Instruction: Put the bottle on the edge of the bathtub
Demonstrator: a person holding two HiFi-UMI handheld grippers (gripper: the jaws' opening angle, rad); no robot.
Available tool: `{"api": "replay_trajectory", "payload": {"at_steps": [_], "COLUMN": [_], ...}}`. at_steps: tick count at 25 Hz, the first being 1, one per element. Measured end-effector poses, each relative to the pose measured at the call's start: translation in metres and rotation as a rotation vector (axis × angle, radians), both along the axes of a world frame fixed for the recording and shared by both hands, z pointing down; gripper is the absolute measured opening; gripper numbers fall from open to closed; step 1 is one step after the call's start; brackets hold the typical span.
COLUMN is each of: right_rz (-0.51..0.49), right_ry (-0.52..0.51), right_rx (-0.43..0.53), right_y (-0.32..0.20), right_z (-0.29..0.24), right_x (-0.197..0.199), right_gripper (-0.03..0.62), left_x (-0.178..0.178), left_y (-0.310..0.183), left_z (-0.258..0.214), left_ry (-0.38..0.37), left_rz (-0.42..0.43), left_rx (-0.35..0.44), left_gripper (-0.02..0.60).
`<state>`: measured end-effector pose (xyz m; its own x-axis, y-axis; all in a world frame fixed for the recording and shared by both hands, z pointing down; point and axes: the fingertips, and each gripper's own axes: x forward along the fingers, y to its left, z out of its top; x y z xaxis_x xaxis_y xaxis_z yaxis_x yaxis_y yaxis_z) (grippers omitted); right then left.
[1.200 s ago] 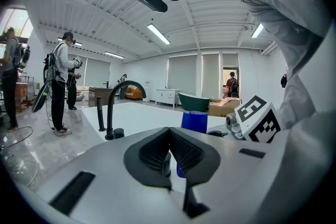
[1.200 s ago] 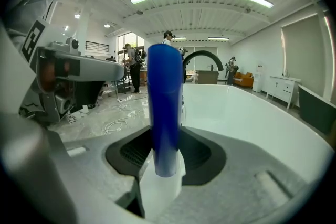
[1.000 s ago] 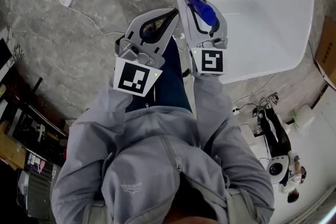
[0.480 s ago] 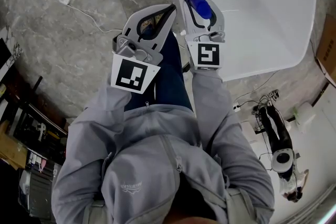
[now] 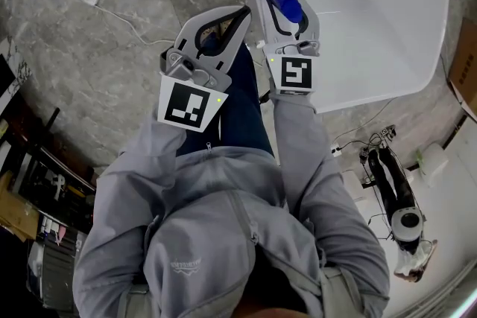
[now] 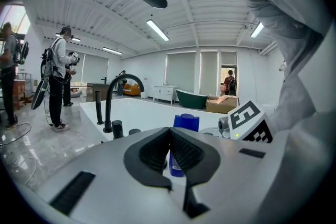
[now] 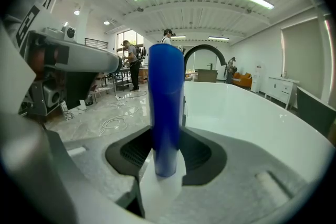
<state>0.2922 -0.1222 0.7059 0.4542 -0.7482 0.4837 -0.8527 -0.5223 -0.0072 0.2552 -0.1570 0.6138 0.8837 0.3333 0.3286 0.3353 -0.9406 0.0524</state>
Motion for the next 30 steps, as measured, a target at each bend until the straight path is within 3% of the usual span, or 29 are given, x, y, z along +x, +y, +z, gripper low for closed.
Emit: {"api": "replay_trajectory", "payload": {"at_steps": [10,17,26,30], "right_rz": [0.005,0.042,0.1,0.113], "right_ry": [-0.033,-0.097,-0.175,-0.187], "right_rx": [0.023,0.002,-0.126,-0.135], "right_y": [-0.005,0.003,0.041,0.046], "right_z": [-0.002,0.006,0.005,-0.019], "right_x": [-0.002,-0.008,-0.03,-0.038], "right_gripper": [0.178,0.247,0.249,0.225], "left_x": [-0.004,-0.006,-0.008,-0.013], "left_y": [-0.002,-0.005,-0.003,0.001], "left_z": [-0.006,-0.012,-0.036,-0.057], "left_ry": [0.003,0.002,0.004,0.005], "left_rz": [0.004,0.005,0.008,0.015], "left_rx": [-0.006,-0.007,0.004,-0.002], "left_gripper": [0.006,0.006,0.006,0.006]}}
